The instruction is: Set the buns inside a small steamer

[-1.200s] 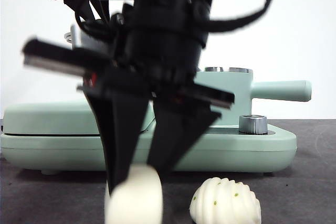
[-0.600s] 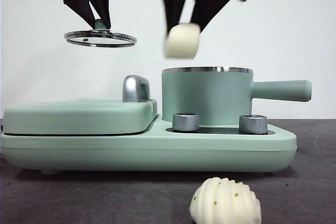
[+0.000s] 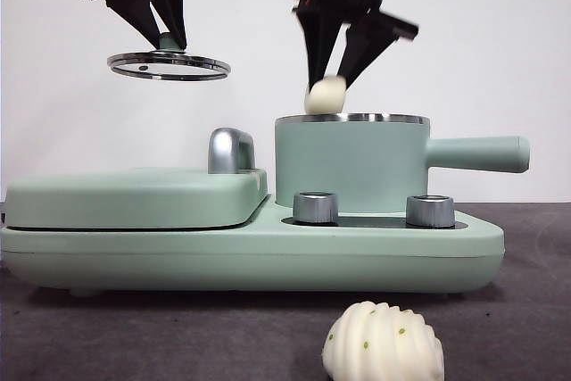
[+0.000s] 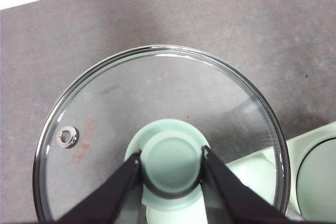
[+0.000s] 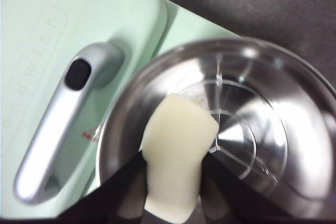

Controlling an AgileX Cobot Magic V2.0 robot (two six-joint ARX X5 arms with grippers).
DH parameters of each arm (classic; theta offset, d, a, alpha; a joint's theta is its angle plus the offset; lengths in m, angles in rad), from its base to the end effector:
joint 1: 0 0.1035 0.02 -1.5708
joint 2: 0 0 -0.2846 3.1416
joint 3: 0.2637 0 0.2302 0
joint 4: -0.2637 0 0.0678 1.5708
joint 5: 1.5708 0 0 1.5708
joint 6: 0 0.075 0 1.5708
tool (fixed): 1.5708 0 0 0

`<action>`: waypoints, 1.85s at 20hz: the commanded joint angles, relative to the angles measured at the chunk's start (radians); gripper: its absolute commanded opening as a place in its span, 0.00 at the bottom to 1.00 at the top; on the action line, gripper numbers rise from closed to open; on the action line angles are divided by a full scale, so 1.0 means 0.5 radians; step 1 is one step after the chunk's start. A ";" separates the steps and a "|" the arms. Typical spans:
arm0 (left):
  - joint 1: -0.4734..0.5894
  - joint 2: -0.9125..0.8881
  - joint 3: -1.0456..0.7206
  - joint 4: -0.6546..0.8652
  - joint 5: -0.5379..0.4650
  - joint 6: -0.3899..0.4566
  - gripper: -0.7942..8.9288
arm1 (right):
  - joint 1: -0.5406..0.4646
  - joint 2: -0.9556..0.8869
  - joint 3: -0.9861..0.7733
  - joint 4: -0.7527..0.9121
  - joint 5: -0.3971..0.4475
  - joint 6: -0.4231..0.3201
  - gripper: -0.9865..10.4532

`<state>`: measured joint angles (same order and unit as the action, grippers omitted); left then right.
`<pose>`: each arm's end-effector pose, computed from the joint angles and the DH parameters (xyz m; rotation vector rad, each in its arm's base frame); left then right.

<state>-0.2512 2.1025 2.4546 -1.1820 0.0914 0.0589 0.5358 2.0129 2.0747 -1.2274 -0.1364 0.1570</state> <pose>0.4326 -0.1181 0.3766 0.1215 0.8216 -0.3471 0.3524 0.2211 0.3038 -0.1011 1.2023 0.4991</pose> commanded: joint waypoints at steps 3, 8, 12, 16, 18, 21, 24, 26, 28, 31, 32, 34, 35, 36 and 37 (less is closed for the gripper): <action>-0.003 0.015 0.082 0.041 0.004 -0.014 0.09 | 0.006 0.180 0.069 0.012 -0.045 -0.039 0.20; -0.003 0.015 0.082 0.042 0.004 -0.014 0.09 | 0.008 0.278 0.069 0.012 -0.056 -0.056 0.20; -0.003 0.015 0.082 0.043 0.004 -0.014 0.09 | 0.008 0.302 0.069 -0.005 -0.056 -0.056 0.27; -0.003 0.015 0.082 0.043 0.004 -0.014 0.09 | 0.006 0.301 0.069 0.002 -0.050 -0.053 0.38; -0.003 0.015 0.082 0.043 0.004 -0.014 0.09 | 0.006 0.301 0.069 -0.001 -0.047 -0.050 0.40; -0.003 0.015 0.082 0.042 0.004 -0.014 0.09 | 0.006 0.297 0.070 0.000 -0.048 -0.029 0.40; -0.003 0.015 0.082 0.042 0.004 -0.014 0.09 | 0.006 0.287 0.110 -0.015 -0.047 -0.028 0.41; -0.003 0.015 0.082 0.041 0.004 -0.014 0.09 | 0.006 0.285 0.189 -0.048 -0.045 -0.027 0.44; -0.003 0.015 0.082 0.041 0.004 -0.014 0.09 | 0.006 0.285 0.292 -0.111 -0.037 -0.029 0.48; -0.003 0.015 0.082 0.037 0.004 -0.014 0.09 | 0.004 0.285 0.433 -0.215 -0.031 -0.034 0.49; -0.003 0.015 0.082 0.035 0.004 -0.014 0.09 | 0.000 0.285 0.488 -0.271 -0.028 -0.039 0.49; -0.003 0.015 0.082 0.031 0.004 -0.014 0.09 | -0.005 0.277 0.591 -0.381 -0.027 -0.056 0.49; -0.003 0.015 0.082 0.031 0.004 -0.014 0.09 | -0.005 0.235 0.604 -0.381 -0.036 -0.065 0.49; -0.003 0.015 0.082 0.031 0.004 -0.014 0.09 | -0.005 0.197 0.604 -0.381 -0.043 -0.070 0.49; -0.003 0.015 0.082 0.031 0.004 -0.014 0.09 | -0.002 0.154 0.603 -0.388 -0.041 -0.079 0.49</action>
<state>-0.2512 2.1025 2.4546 -1.1854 0.0914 0.0589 0.5282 2.0892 2.3478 -1.3426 -0.1551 0.1322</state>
